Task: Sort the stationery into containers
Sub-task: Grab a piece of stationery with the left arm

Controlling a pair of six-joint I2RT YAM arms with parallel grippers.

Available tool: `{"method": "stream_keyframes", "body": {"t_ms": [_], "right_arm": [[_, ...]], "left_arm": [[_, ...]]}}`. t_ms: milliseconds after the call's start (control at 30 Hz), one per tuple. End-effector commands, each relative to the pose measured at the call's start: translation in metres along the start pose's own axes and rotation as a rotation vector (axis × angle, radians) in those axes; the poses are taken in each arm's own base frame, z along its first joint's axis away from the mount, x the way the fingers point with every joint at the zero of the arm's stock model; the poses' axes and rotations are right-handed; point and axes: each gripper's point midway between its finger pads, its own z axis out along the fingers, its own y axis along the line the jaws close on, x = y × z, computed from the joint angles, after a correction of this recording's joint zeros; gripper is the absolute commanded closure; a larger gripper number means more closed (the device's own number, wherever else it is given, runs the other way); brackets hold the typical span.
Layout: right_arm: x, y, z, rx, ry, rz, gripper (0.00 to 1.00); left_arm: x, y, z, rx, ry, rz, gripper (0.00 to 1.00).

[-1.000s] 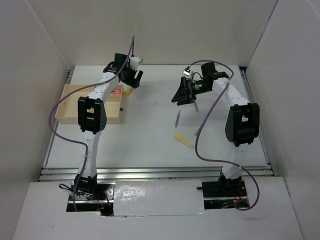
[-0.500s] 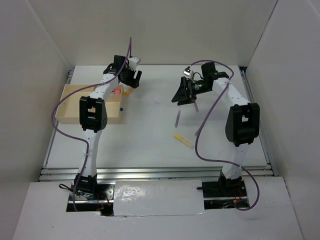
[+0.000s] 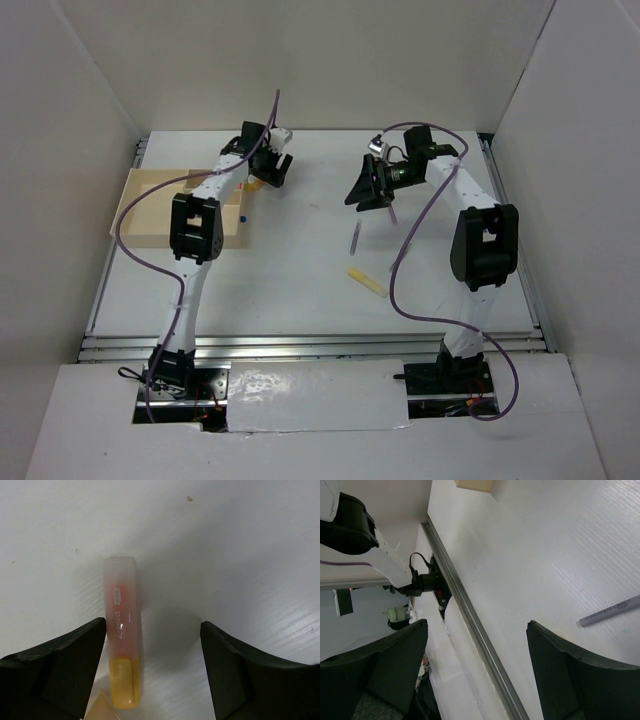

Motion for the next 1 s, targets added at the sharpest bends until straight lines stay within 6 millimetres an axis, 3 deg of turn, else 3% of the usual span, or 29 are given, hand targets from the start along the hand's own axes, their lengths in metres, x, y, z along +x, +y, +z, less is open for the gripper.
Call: {"method": "stream_keyframes", "body": {"t_ms": [0, 267, 400, 467, 633, 767, 967], "right_arm": [[-0.008, 0.001, -0.004, -0.004, -0.025, -0.021, 0.14], [-0.010, 0.000, -0.007, -0.001, -0.033, -0.019, 0.14], [-0.010, 0.001, -0.007, -0.003, -0.036, -0.021, 0.15], [-0.010, 0.003, -0.008, -0.002, -0.040, -0.028, 0.15], [-0.009, 0.007, -0.013, 0.008, -0.053, -0.044, 0.15], [-0.008, 0.011, -0.015, 0.010, -0.062, -0.057, 0.15], [-0.009, 0.015, -0.021, 0.047, -0.092, -0.081, 0.16]], "left_arm": [[-0.007, -0.010, 0.007, 0.028, -0.017, 0.040, 0.12], [0.004, -0.040, 0.011, 0.134, 0.009, 0.014, 0.18], [0.005, -0.070, 0.000, 0.144, 0.015, 0.090, 0.38], [0.005, -0.081, -0.004, 0.122, 0.025, 0.127, 0.41], [0.010, -0.086, -0.015, 0.101, 0.087, 0.170, 0.46], [0.020, -0.092, -0.022, 0.132, 0.142, 0.209, 0.66], [0.027, -0.117, -0.054, 0.191, 0.153, 0.146, 0.83]]}}
